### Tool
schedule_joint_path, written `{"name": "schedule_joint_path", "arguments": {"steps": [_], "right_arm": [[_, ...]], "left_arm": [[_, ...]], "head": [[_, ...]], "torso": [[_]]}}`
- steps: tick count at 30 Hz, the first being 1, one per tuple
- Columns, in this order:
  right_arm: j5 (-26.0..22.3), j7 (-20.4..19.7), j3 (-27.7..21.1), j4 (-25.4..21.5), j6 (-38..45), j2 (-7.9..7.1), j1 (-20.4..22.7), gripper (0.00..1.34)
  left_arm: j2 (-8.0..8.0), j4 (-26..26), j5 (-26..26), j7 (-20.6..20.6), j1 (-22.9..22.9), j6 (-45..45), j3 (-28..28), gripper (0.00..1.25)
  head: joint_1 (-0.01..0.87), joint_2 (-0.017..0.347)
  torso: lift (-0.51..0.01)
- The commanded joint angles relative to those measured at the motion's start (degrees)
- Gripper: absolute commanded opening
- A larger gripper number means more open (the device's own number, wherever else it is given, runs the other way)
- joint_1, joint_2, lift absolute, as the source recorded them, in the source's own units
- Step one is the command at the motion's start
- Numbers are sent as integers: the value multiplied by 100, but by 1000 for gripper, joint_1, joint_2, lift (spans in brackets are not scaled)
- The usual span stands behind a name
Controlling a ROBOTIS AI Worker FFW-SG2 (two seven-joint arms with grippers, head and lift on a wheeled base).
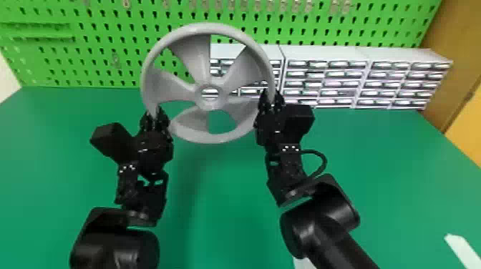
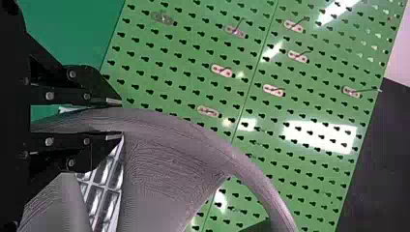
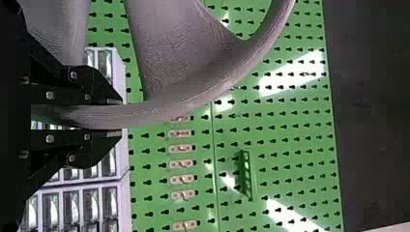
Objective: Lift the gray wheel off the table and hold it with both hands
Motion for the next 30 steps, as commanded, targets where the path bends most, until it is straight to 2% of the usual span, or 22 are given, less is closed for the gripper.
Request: {"name": "schedule_joint_path", "arguments": {"steps": [1, 30], "right_arm": [[0, 0, -1, 0, 0, 0, 3, 184], [35, 0, -1, 0, -18, 0, 3, 181]], "left_arm": [[0, 0, 0, 307, 2, 0, 18, 278], [0, 0, 0, 316, 2, 0, 18, 278]], "head": [[711, 15], [711, 15]], "torso": [[-98], [-98]]}}
